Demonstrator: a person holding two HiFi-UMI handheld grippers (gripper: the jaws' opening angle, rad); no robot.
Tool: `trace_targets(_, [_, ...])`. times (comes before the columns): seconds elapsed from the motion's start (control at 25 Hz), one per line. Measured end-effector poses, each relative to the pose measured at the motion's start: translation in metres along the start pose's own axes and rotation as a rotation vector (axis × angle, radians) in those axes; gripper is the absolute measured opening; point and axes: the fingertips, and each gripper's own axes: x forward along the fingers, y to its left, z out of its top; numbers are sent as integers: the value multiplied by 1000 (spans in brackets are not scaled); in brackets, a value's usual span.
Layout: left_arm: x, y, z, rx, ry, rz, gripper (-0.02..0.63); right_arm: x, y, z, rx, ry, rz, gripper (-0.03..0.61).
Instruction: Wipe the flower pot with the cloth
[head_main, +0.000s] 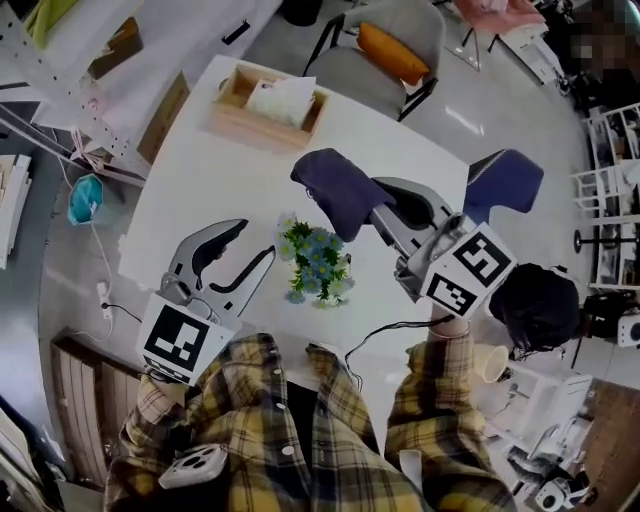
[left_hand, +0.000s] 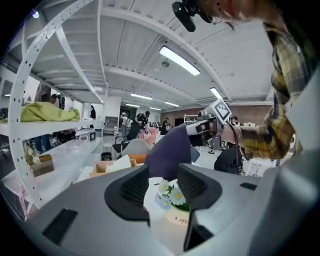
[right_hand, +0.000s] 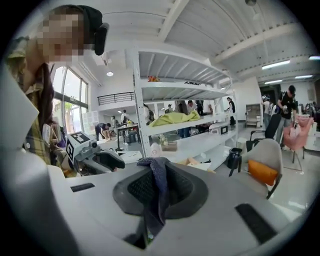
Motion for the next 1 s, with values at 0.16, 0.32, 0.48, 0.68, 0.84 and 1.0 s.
trace_targets(0.16, [-10, -16, 37, 16, -81, 23, 141, -38, 21, 37, -39, -106, -82, 15])
trace_targets(0.32, [-19, -33, 69, 13, -140, 22, 90, -68, 44, 63, -22, -190, -123, 15])
trace_targets(0.48, [-25, -42, 88, 21, -177, 22, 18, -80, 58, 71, 25, -242, -162, 15])
trace_targets(0.68, [-28, -58, 100, 12, -197, 0, 9, -89, 67, 69, 72, -283, -203, 15])
trace_targets(0.84, [-30, -66, 103, 2, -200, 0, 9, -90, 69, 64, 93, -293, -214, 15])
trace_targets(1.0, [-30, -64, 100, 7, -192, 7, 9, -89, 68, 60, 105, -302, -226, 15])
